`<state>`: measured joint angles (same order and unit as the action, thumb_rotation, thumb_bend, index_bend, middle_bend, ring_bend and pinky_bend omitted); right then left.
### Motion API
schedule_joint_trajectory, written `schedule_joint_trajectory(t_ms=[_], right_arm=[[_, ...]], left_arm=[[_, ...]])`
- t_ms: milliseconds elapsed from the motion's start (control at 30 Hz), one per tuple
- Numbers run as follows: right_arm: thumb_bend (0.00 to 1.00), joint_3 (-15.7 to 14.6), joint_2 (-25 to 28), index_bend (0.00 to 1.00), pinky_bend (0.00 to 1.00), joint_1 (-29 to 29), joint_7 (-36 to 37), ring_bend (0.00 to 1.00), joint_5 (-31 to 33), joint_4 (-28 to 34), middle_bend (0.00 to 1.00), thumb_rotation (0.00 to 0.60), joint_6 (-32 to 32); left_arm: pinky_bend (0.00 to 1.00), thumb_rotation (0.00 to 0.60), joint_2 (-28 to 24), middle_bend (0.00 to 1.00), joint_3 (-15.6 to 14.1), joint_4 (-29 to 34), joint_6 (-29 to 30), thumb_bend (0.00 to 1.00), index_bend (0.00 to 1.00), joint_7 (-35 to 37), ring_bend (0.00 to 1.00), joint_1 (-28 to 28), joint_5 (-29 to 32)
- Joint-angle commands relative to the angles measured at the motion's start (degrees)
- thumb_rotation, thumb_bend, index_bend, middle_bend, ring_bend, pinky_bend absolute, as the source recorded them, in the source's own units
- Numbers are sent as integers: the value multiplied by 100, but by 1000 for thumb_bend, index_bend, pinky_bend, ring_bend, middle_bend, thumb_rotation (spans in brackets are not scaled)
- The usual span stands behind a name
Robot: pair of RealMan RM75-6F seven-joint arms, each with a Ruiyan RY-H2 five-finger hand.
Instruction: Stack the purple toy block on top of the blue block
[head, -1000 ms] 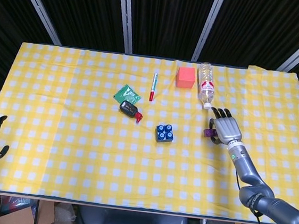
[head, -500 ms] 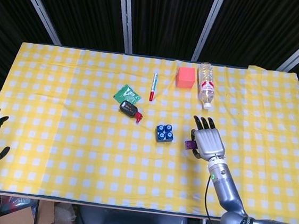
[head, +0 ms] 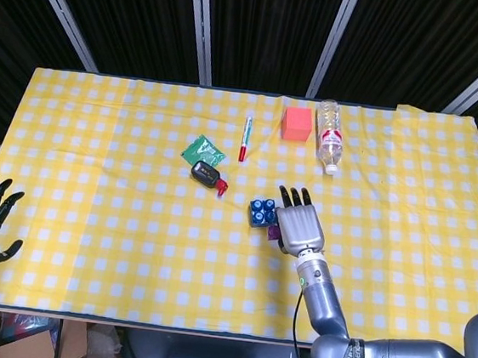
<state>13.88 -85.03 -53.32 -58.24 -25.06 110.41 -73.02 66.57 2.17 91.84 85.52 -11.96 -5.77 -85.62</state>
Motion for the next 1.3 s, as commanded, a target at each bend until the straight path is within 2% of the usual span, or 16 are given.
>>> schedule_joint_trajectory(t_ms=[33,533,967,1300], right_arm=[[604,-9,-202,583,0,-144,65,0,50,-345,0,600,196],[612,-19,-700,583,0,-492,445,0,55,-1467,0,600,909],[612,43,-682,585,0,-706,492,0,152,-1624,0,600,984],[611,-47,-670,585,0,-704,718,0,169,-1914,0,600,1248]], left_arm=[[120,600,-9,6,11,8,18,271,143,16,0,9,10],[120,600,-73,6,156,-48,109,271,143,145,0,81,263],[120,600,-74,6,225,-90,88,271,143,151,0,89,410],[120,600,-49,6,252,-100,97,271,143,70,0,94,471]])
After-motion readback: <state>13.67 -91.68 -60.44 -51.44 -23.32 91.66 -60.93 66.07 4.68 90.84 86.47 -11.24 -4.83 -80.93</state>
